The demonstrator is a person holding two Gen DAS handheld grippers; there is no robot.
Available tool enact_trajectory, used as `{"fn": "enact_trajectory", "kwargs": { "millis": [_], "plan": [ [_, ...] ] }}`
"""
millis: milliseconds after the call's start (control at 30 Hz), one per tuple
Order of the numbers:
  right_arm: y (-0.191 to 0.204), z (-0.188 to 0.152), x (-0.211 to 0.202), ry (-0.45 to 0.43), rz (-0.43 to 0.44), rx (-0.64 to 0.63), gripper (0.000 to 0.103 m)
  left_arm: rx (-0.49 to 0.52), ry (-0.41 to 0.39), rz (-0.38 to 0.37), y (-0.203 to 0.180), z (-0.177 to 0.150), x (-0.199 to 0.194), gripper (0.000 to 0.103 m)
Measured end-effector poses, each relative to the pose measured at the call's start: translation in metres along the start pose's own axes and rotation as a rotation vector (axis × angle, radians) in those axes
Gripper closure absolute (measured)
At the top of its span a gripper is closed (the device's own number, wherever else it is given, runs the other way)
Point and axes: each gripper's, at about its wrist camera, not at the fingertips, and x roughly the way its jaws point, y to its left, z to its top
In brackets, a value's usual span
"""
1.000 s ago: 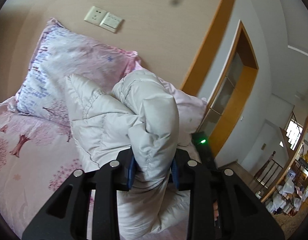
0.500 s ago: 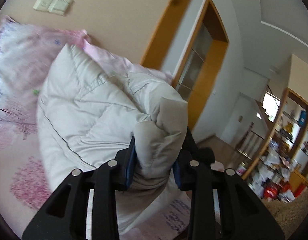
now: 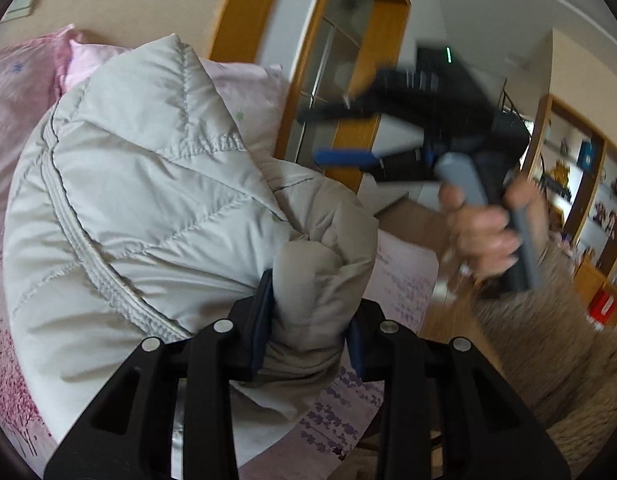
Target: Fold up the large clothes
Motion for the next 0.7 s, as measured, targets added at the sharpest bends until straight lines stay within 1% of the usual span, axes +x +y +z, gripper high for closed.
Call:
{"fn": "enact_trajectory", "kwargs": {
  "millis": [33,100,200,233,367,433,500,700],
  "plan": [
    [0.007,0.0,0.004,0.024,0.019,-0.017,0.038,0.016,0.009,0.009,-0.004,-0.002,0.006,0.071],
    [0.017,-0.004,0.01,0.07,0.031,-0.045,0.038,0.058,0.026,0.031,-0.012,-0.005,0.016,0.07],
    [0.029,-0.008,0.026,0.13,0.01,-0.093,0.038,0.104,0.041,0.057,-0.02,-0.009,0.024,0.07],
    [0.03,-0.009,0.029,0.145,0.009,-0.098,0.038,0.12,0.056,0.069,-0.023,-0.009,0.027,0.069],
    [0.029,-0.009,0.045,0.208,-0.02,-0.11,0.038,0.162,0.072,0.084,-0.03,-0.011,0.037,0.066],
    [0.018,-0.011,0.048,0.245,-0.019,-0.085,0.056,0.174,0.081,0.089,-0.033,-0.011,0.042,0.065],
    [0.01,-0.01,0.05,0.259,-0.015,-0.055,0.058,0.176,0.087,0.087,-0.033,-0.01,0.045,0.062],
    [-0.002,-0.013,0.048,0.27,0.016,-0.003,0.056,0.185,0.107,0.08,-0.035,-0.013,0.053,0.061]
  ]
}}
